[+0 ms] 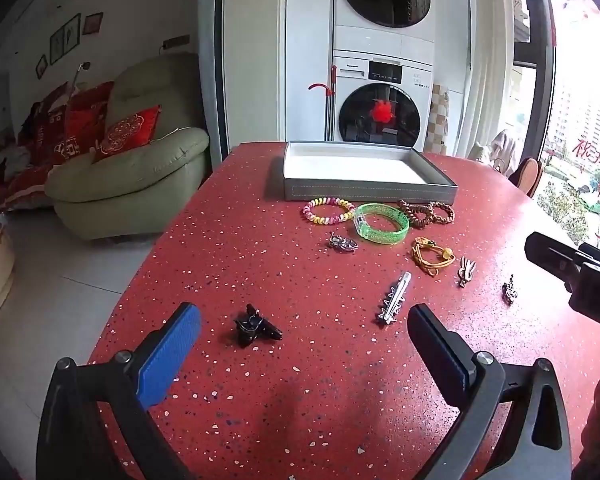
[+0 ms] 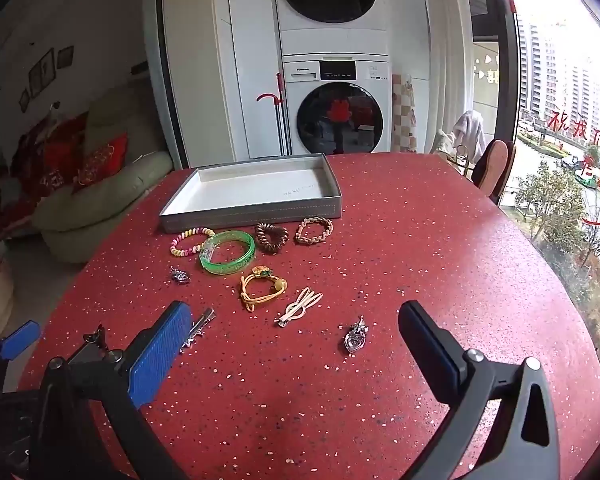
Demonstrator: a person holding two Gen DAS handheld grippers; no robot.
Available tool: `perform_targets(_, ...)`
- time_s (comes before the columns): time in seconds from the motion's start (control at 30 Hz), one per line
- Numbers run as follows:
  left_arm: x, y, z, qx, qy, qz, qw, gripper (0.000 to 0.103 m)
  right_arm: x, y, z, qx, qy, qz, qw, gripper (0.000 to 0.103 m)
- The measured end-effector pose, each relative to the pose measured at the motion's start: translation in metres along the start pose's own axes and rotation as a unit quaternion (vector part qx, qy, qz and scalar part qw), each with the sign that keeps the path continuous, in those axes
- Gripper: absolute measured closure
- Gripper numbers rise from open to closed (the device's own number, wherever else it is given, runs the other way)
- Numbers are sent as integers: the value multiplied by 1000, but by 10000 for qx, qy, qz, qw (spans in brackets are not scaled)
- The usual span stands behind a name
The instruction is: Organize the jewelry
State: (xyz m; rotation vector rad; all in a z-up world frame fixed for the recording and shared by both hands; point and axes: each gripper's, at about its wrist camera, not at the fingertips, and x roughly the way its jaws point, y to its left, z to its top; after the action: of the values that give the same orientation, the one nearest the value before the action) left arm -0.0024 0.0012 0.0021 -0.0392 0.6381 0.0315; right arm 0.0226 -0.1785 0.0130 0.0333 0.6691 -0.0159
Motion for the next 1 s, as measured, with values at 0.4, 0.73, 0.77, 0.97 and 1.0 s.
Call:
perform_targets(0.4,-7,0,2,153,-191,69,9997,0,-2,3,1,-3,-22,3,10000,0)
perform_targets(0.73,-7,-1,3,149,-162,117,9997,0,-2,3,3,28,-8,21,10000,0)
perform_targets(0.77,-7,-1,3,159,-155,115,9997,0,-3,3,1,15,-15,18,10000,0)
perform_targets(0.97,-7,-1,2,178,-150,120,9997,0,-3,2,1,18,-24,22,10000,0)
perform_targets(1.0,-7,-1,3,179,-154,122,9996,0,-3,2,1,22,-23,22,10000,0)
